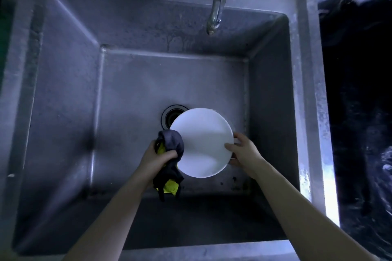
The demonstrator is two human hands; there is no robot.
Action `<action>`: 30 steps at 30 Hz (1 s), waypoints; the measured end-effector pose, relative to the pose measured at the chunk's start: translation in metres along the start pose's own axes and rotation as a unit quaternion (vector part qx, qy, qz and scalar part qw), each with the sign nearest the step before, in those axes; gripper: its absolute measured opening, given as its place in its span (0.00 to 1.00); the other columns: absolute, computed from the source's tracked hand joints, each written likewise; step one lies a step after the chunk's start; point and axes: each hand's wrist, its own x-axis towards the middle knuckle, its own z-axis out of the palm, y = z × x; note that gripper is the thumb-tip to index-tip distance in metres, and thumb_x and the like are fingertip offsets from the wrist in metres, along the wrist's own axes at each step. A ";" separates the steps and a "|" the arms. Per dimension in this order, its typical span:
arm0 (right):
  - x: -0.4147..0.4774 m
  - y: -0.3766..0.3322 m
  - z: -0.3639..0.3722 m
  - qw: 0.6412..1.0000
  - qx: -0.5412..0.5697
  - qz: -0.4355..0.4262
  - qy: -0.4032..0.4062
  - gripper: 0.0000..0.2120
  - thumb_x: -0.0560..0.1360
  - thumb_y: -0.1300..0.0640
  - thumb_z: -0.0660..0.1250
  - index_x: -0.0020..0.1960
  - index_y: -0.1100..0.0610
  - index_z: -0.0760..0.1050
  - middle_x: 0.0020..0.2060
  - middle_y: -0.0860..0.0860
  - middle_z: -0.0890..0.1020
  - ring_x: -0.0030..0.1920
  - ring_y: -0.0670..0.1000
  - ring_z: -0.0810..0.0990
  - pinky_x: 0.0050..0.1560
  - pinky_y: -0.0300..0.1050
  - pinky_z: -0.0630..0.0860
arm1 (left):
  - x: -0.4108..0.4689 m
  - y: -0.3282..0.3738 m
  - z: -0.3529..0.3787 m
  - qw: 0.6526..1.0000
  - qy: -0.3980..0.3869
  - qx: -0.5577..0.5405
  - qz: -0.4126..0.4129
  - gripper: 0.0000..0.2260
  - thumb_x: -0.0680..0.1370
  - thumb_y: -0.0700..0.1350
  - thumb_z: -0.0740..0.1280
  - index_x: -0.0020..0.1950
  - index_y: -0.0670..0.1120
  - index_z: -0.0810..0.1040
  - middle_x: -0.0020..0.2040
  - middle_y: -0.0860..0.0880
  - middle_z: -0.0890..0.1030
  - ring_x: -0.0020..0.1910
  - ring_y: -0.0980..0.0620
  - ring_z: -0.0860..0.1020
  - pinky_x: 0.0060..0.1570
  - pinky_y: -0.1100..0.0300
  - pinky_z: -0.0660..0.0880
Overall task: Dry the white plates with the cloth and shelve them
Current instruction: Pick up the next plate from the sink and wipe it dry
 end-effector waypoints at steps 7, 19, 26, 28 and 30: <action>-0.038 -0.049 0.016 0.996 0.007 -0.083 -0.038 0.15 0.77 0.67 0.65 0.62 0.57 0.75 0.51 0.56 0.82 0.48 0.59 0.84 0.42 0.52 0.84 | -0.030 0.011 -0.050 0.991 0.093 0.076 0.056 0.24 0.67 0.34 0.69 0.60 0.52 0.71 0.49 0.52 0.77 0.49 0.50 0.78 0.44 0.65 0.74; -0.120 -0.075 -0.005 0.973 0.125 -0.166 -0.097 0.15 0.77 0.67 0.65 0.57 0.51 0.81 0.48 0.50 0.87 0.48 0.54 0.87 0.45 0.52 0.83 | -0.147 0.090 -0.051 0.904 0.257 0.297 0.172 0.37 0.70 0.26 0.61 0.72 0.57 0.58 0.79 0.50 0.38 0.78 0.40 0.49 0.71 0.31 0.50; -0.157 -0.077 -0.014 0.960 0.143 -0.194 -0.142 0.15 0.77 0.68 0.64 0.57 0.51 0.80 0.45 0.50 0.87 0.45 0.55 0.87 0.43 0.52 0.83 | -0.190 0.129 -0.041 0.858 0.300 0.345 0.236 0.15 0.73 0.29 0.58 0.58 0.40 0.70 0.56 0.39 0.74 0.47 0.44 0.72 0.42 0.54 0.68; -0.165 -0.077 -0.020 0.956 0.149 -0.204 -0.146 0.15 0.77 0.67 0.65 0.58 0.52 0.80 0.47 0.51 0.87 0.46 0.56 0.87 0.43 0.52 0.83 | -0.195 0.137 -0.043 0.852 0.323 0.350 0.218 0.11 0.76 0.32 0.58 0.56 0.41 0.72 0.52 0.39 0.77 0.44 0.43 0.73 0.40 0.54 0.69; -0.173 -0.077 -0.026 0.954 0.155 -0.212 -0.145 0.16 0.77 0.67 0.65 0.59 0.52 0.80 0.51 0.54 0.86 0.49 0.58 0.86 0.45 0.54 0.83 | -0.202 0.142 -0.045 0.846 0.334 0.351 0.225 0.10 0.79 0.35 0.58 0.58 0.42 0.71 0.51 0.37 0.79 0.45 0.41 0.75 0.41 0.51 0.73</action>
